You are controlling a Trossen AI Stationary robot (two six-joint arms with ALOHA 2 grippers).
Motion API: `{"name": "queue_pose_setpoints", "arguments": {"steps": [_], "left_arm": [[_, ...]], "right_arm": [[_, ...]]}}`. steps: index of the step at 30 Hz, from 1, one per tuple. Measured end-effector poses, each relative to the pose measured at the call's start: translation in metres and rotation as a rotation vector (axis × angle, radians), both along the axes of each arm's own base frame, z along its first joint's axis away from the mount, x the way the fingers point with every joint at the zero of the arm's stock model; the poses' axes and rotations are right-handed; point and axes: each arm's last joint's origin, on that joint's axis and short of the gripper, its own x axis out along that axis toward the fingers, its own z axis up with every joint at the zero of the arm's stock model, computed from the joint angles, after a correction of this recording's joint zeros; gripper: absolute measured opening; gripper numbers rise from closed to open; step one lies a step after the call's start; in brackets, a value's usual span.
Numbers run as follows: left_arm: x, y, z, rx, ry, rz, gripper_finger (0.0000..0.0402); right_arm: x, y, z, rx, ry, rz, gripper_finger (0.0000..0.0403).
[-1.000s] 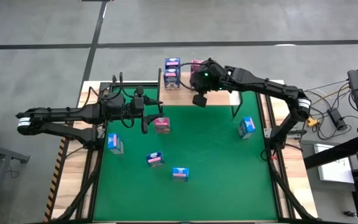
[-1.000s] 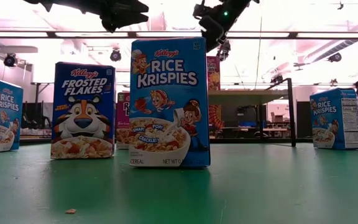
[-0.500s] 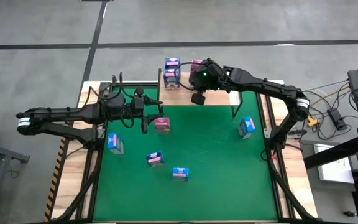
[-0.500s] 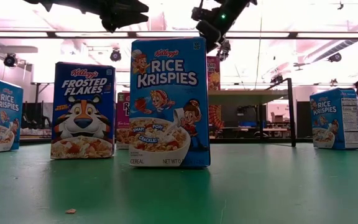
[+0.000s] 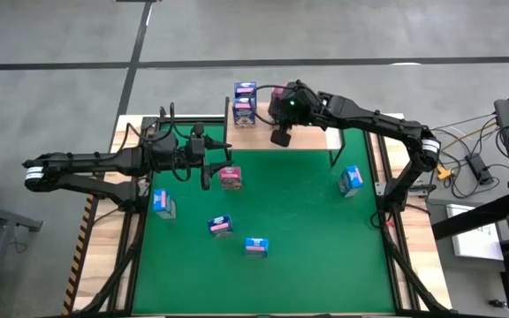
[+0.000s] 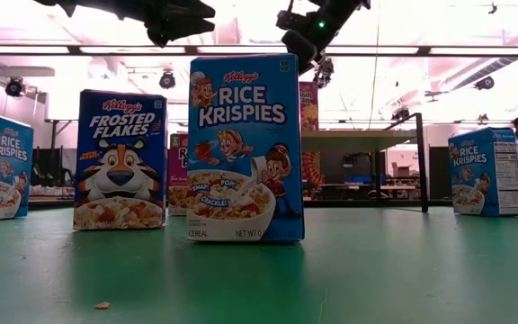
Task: Stack cereal on shelf
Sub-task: Put the right pink cereal box on the shelf aligned with the other pink cereal box
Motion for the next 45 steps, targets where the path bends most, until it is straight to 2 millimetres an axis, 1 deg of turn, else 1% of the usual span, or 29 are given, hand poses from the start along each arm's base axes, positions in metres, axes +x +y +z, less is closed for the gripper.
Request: {"name": "queue_pose_setpoints", "arguments": {"steps": [17,22,26,29,32,37,41,45], "left_arm": [[0.000,0.000,0.000,0.000,0.000,0.000,0.0210],[0.000,0.000,0.000,0.000,0.000,0.000,0.0210],[0.000,0.000,0.000,0.000,0.000,0.000,0.0210],[0.000,0.000,0.000,-0.016,-0.003,0.002,0.0210],[0.000,-0.001,0.000,-0.026,-0.005,-0.006,0.0210],[0.001,-0.006,-0.005,-0.033,-0.003,-0.075,0.0210],[0.001,-0.009,-0.004,-0.031,-0.012,-0.089,0.0210],[0.002,-0.010,-0.005,-0.029,-0.011,-0.094,0.0210]], "right_arm": [[0.003,0.000,0.005,0.011,-0.069,-0.021,0.0009],[0.002,0.015,0.014,0.065,-0.107,-0.033,0.0009],[0.003,0.031,0.014,0.154,-0.132,-0.060,0.0009],[0.005,0.044,0.006,0.202,-0.098,-0.062,0.0009],[0.008,0.055,-0.009,0.243,-0.062,-0.063,0.0009],[0.007,0.063,-0.031,0.302,-0.027,-0.109,0.0009],[0.006,0.063,-0.038,0.268,-0.019,-0.166,0.0009],[0.005,0.064,-0.039,0.236,-0.075,-0.171,0.0009]]}}
